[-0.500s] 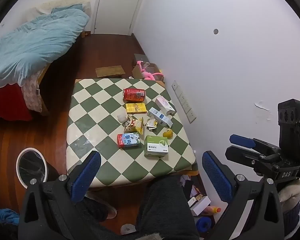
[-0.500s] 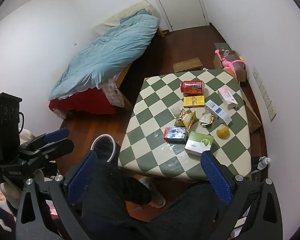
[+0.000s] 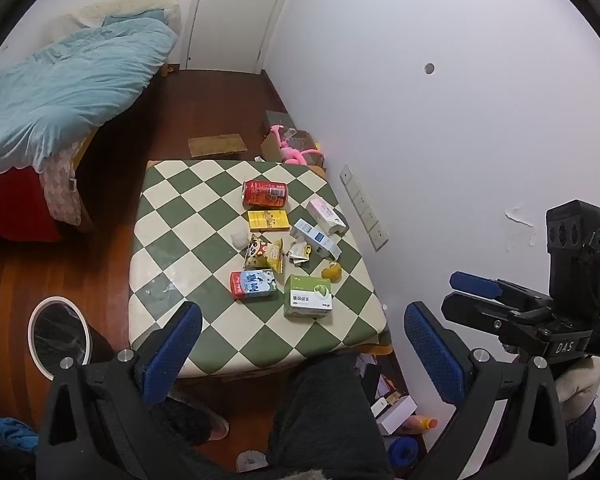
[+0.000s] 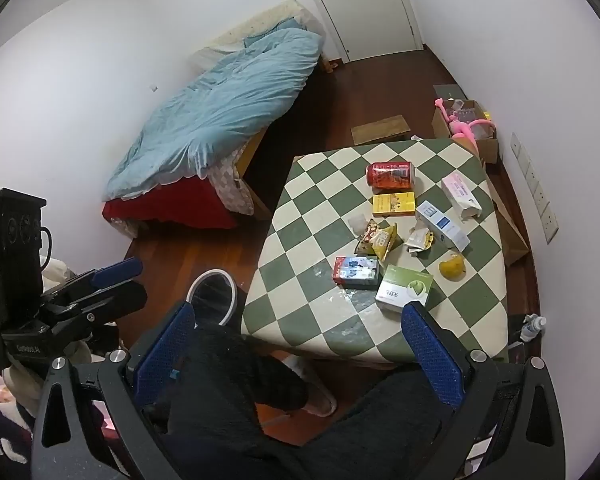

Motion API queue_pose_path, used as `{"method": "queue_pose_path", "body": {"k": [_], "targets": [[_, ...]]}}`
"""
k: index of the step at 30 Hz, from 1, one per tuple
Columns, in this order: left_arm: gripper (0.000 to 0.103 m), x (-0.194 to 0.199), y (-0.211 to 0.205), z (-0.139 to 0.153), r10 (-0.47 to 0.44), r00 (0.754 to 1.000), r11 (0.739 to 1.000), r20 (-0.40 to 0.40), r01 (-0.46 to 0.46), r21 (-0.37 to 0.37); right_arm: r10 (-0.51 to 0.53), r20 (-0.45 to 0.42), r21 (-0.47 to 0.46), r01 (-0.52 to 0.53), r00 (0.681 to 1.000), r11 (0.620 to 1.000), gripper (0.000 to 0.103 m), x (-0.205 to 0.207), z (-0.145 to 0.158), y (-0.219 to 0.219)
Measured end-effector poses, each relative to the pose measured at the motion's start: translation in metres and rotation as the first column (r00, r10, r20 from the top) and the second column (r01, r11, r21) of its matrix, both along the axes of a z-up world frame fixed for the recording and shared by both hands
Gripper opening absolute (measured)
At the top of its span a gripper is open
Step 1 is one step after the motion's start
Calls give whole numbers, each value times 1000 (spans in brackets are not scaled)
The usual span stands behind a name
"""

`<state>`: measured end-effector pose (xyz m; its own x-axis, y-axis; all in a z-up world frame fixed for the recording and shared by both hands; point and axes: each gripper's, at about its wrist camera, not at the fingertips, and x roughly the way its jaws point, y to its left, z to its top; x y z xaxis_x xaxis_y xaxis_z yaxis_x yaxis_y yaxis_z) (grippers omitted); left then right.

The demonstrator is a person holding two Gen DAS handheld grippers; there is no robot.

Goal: Collect trash

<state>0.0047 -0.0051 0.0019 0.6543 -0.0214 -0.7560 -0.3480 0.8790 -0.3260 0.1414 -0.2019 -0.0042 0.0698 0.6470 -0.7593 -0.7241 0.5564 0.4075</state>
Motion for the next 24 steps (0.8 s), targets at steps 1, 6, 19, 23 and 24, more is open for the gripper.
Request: {"method": "queue_pose_path", "body": {"k": [1,6,19,23,24], "targets": [[103,0,0,-1,1,1000,1000,2,-1,0,4,-4,0,-4,1000,1000,103,1,1,-1],[103,-3,2,-1,9,1000,1000,9,-9,5,5,-5,3,-5,1000,1000,103,-1,-2,6],[103,-11,8,1,30,999,999,23,-30,17,8,-10,10,-7,1000,1000,103,4,-2,6],[103,-14,9,0,30,999,999,25,-30,15,9,-10,8,-9,1000,1000,103,4,-2,6],[103,-14,9,-1,31,999,999,25,-31,14,8,-9,9,-8,1000,1000,103,3,-2,6]]}}
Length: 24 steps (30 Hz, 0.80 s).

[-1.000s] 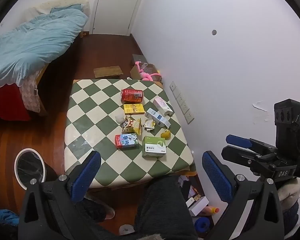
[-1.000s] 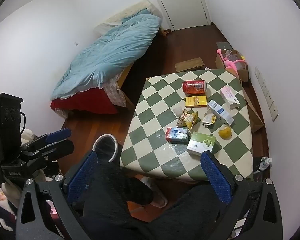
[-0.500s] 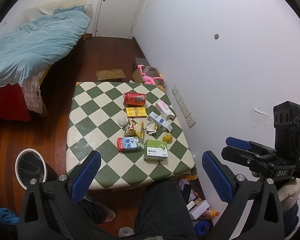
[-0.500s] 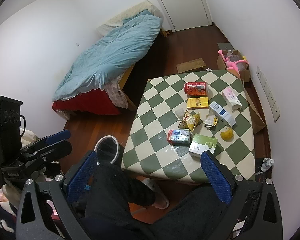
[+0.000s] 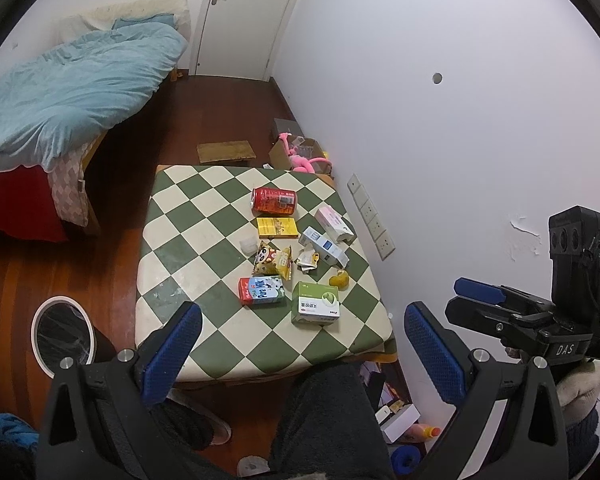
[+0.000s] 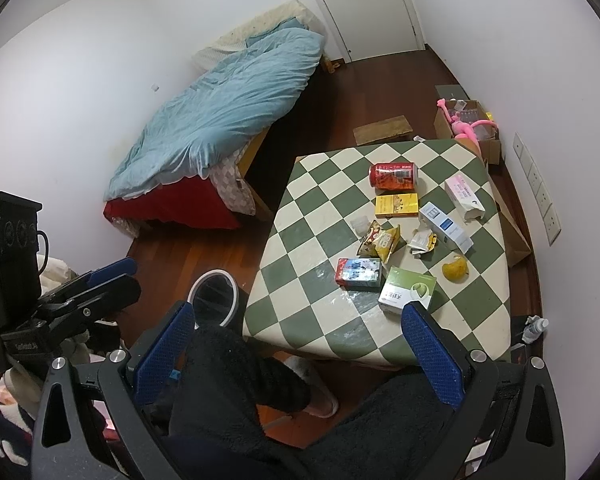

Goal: Collect trash

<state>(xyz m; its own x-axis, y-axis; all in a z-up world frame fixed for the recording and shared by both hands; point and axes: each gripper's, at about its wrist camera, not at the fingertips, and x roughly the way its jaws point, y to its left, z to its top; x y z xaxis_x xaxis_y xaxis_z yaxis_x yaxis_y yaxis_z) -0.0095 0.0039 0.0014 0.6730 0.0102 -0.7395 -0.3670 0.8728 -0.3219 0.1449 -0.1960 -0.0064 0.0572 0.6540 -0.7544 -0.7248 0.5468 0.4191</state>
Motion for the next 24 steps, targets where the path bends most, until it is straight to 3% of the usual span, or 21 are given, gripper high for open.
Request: {"method": "queue_pose_path", "body": {"k": [24], "targets": [[103,0,3,-2,1,1000,1000,1,-1,-10,3,-1,-2,-3,1000,1000,103,-2,0,4]]}}
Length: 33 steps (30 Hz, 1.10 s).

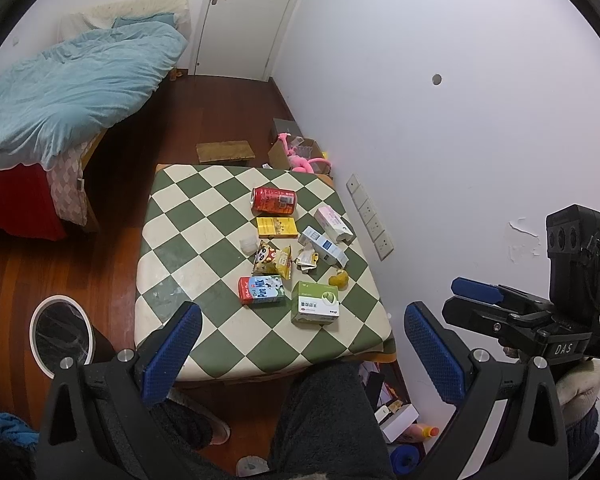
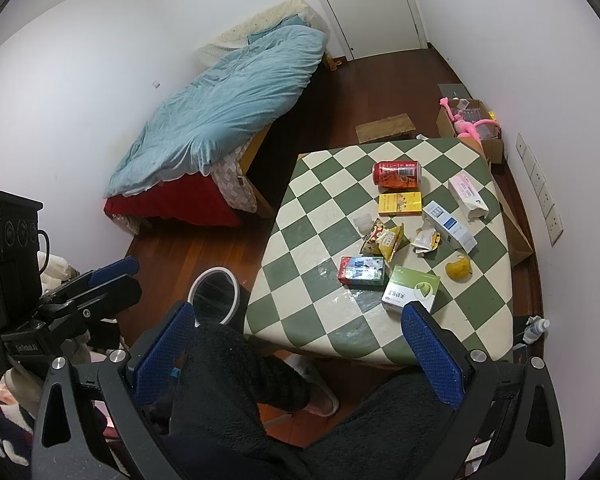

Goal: Collect trash

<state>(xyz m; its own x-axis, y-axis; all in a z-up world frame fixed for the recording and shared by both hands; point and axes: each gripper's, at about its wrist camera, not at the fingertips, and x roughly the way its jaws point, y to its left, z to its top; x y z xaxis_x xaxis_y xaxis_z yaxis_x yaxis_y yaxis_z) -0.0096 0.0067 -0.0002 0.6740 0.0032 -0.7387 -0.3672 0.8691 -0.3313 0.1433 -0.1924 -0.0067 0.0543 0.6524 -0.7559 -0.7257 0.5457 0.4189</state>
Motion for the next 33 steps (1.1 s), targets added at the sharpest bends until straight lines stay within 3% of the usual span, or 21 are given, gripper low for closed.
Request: {"method": "queue_pose_path", "body": {"k": [33], "targets": [[103,1,-2,-1,-1,1000,1000,0,1,-1,4,-4,5,-4,1000,1000,103,-3,0,4]]}}
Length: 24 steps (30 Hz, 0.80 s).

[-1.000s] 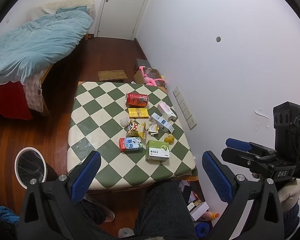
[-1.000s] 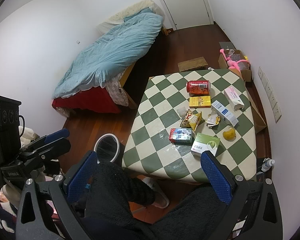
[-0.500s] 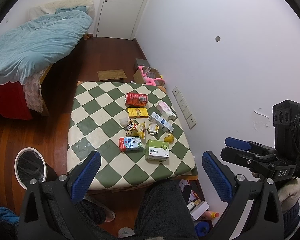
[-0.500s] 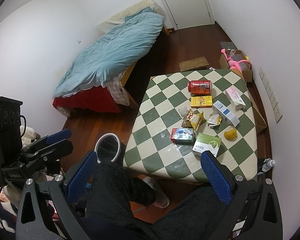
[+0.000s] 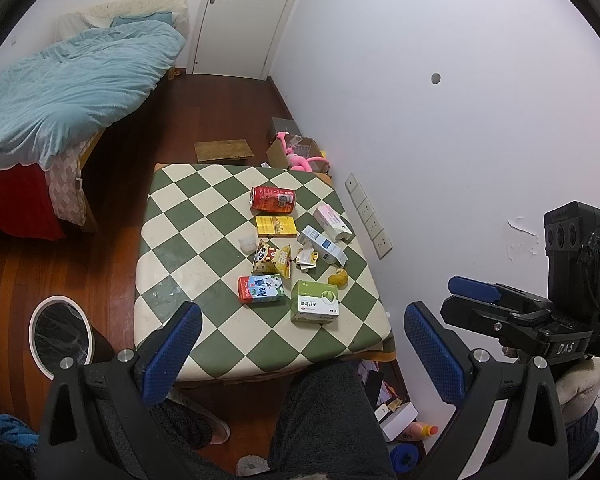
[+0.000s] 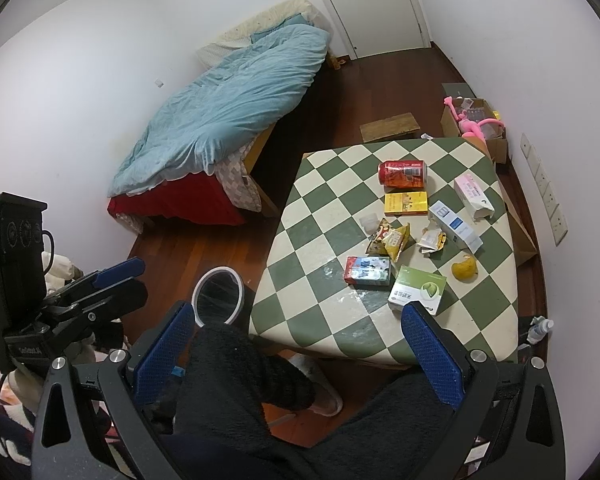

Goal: Collect trash

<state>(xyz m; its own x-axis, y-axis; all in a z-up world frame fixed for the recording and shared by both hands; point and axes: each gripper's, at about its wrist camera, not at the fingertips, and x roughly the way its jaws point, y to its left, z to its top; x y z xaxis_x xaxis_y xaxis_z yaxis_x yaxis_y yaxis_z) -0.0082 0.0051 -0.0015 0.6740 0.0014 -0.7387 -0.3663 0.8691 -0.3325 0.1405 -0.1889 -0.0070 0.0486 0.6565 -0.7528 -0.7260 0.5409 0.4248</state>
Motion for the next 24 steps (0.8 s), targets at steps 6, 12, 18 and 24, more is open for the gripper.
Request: {"method": "queue_pose_path", "body": {"k": [6,12,18,24], "targets": [[103,16,5,-15,68,997,995,-42,-65,79,-16,-6,10,16,1000,1000,103,-4,-2,5],[103,57,35,-98,204,957,964,-208,-158,214,-116,5,-106,116,993,988,103,18,-39,10],[103,76,68,-196,244,898,964,-366,-181,197,-230,-6,-303,218,973,928,103,63,-133,27],[103,98,89,-273,241,824,969,-513,-176,173,-417,-82,-418,348,905,839,103,106,-230,45]]}}
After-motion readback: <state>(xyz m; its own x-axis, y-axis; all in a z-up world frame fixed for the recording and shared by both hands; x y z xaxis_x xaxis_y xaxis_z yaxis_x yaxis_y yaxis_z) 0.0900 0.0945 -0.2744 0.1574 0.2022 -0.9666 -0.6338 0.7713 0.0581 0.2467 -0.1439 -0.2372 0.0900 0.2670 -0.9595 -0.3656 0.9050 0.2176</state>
